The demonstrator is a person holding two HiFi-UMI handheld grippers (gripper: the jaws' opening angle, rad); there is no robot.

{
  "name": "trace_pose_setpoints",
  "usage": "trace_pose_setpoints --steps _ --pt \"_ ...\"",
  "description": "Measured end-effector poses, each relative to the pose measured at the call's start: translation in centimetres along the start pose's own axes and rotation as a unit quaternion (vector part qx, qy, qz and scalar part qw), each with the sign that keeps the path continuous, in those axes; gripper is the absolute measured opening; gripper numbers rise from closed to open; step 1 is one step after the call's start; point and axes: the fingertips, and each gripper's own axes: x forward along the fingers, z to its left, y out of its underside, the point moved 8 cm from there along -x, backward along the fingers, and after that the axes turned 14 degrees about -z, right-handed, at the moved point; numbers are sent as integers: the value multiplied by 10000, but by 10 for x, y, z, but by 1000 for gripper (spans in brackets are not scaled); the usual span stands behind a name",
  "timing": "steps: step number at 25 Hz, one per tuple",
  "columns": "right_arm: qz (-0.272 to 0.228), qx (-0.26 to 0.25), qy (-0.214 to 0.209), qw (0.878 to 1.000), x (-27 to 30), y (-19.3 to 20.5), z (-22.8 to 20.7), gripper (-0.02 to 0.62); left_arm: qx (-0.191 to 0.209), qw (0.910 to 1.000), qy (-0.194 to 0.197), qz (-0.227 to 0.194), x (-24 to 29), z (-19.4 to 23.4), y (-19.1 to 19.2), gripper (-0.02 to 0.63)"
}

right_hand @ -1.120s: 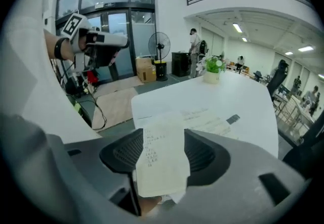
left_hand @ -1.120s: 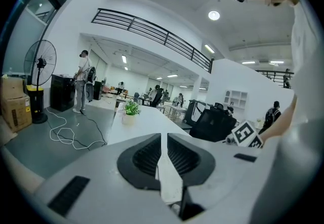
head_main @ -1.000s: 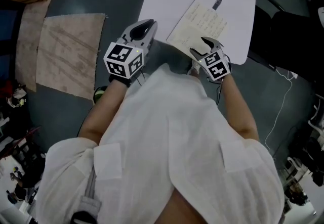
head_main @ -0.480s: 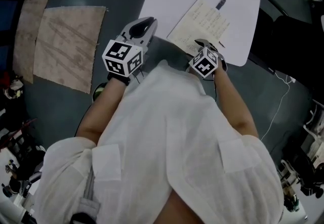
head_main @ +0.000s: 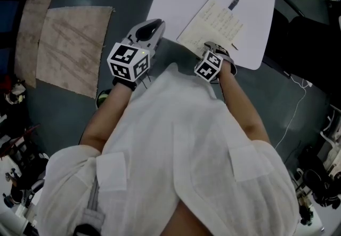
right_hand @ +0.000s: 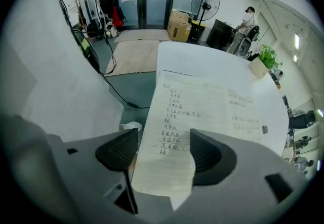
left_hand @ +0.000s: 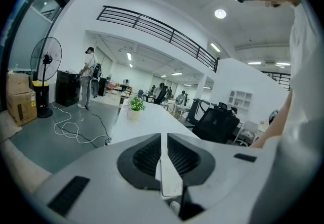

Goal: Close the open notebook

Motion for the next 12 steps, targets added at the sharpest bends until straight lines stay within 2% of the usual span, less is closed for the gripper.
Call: trace_pose_setpoints --steps 12 --pt "126 96 81 9998 0 -2 -1 291 13 9999 125 8 4 -2 -1 34"
